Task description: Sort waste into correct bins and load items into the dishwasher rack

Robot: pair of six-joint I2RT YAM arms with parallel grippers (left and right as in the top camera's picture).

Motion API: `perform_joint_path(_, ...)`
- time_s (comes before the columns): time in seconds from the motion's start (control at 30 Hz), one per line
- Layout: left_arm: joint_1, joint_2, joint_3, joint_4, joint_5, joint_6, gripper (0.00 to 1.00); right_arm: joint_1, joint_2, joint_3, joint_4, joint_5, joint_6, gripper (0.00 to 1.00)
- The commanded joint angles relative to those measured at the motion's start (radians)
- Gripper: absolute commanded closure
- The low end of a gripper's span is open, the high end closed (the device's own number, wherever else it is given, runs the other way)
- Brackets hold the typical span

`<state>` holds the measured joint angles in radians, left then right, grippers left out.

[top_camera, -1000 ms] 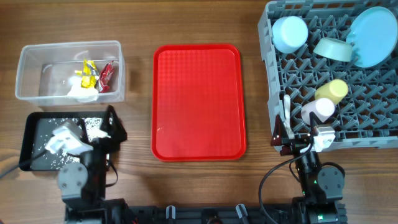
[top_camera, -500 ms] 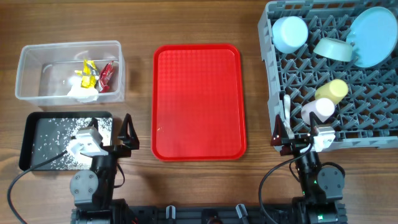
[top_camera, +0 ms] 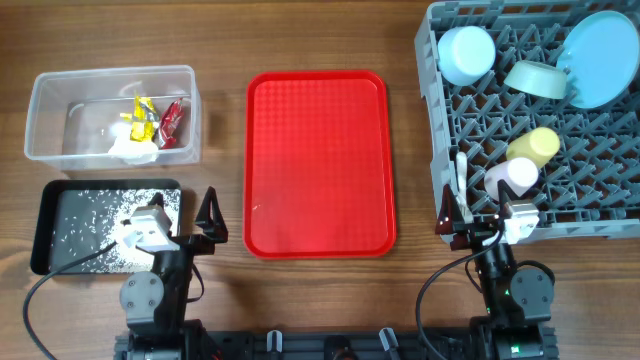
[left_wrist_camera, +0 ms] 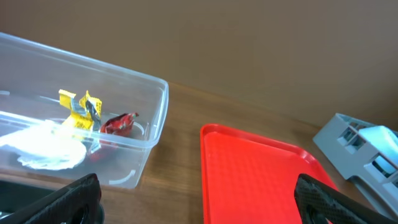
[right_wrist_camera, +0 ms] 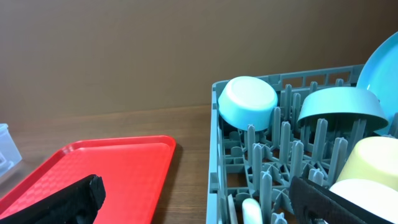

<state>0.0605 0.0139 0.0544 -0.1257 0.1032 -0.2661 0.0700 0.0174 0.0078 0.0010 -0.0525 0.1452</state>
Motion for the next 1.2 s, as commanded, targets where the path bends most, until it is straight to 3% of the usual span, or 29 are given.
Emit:
perform_joint_path(0.0,-0.005,-0.011,-0.037,0.041,0.012,0.024,0.0,-0.006,-0.013,-0.003,0.003,-0.02,0.014,0.0)
perform_joint_path(0.53,-0.005,-0.011,-0.048,0.116,0.005,0.024,0.0,-0.006,-0.013,-0.003,0.003,-0.02,0.014,0.0)
perform_joint_path(0.67,-0.005,-0.011,-0.048,0.052,0.003,0.024,0.0,-0.006,-0.013,-0.003,0.003,-0.02,0.014,0.0)
perform_joint_path(1.17,-0.011,-0.011,-0.048,0.058,0.012,0.02,0.0,-0.006,-0.013,-0.003,0.003,-0.02,0.014,0.0)
